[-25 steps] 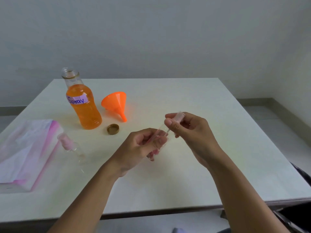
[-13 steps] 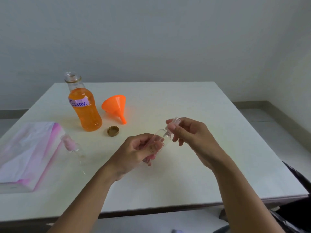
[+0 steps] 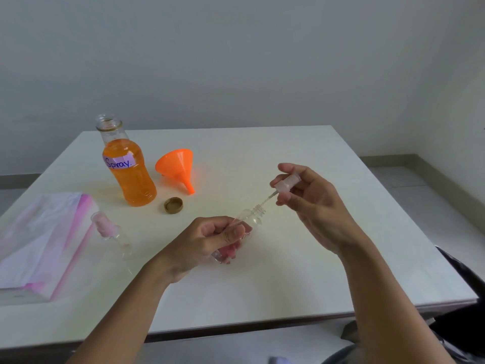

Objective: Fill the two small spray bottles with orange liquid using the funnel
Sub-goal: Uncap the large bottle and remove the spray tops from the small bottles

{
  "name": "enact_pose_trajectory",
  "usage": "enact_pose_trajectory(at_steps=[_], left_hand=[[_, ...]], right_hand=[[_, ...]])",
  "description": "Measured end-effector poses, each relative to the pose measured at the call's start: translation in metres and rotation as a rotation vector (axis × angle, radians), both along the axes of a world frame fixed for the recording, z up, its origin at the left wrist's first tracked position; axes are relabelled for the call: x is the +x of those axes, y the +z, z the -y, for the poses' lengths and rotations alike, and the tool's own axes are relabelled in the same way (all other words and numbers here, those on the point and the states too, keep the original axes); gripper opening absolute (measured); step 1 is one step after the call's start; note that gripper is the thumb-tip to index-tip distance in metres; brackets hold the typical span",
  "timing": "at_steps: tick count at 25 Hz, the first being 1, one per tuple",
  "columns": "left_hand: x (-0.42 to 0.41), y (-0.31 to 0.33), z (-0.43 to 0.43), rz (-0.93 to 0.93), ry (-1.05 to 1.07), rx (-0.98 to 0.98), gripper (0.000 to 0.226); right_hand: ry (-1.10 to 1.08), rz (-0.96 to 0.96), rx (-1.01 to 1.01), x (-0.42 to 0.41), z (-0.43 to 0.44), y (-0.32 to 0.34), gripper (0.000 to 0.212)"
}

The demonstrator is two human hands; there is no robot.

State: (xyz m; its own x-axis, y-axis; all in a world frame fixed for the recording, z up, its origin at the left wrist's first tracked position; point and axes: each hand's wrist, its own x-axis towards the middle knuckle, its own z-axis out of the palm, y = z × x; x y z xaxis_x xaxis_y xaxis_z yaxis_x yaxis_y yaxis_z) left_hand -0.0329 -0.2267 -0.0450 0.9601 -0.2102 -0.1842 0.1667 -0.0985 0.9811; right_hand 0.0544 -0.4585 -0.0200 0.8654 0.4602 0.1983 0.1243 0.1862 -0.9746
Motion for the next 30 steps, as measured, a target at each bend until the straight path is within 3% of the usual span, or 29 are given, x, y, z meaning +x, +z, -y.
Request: enact_pose_trajectory(at_steps=[8,17,25,30], left_hand=[[0.002,-0.004,-0.001,0.042,0.108,-0.006,0.037],[0.025,-0.008,0.093,0.241,0.221,0.087,0.043],[0.079,-0.02,0.168,0.353,0.245,0.176,0.05],[0.09,-0.033,0.182,0.346,0.297,0.163,0.052]], right_hand=[[-0.259,-0.097,0.089,0.014,0.046,0.0,0.021],[-0.723,-0.053,-0.244,0.02,0.109,-0.037,0.016],[-0.785,0.035,-0.384,0.026,0.12,-0.058,0.044],[-0.777,0.087,-0.484,0.033,0.122,-0.066,0.04]])
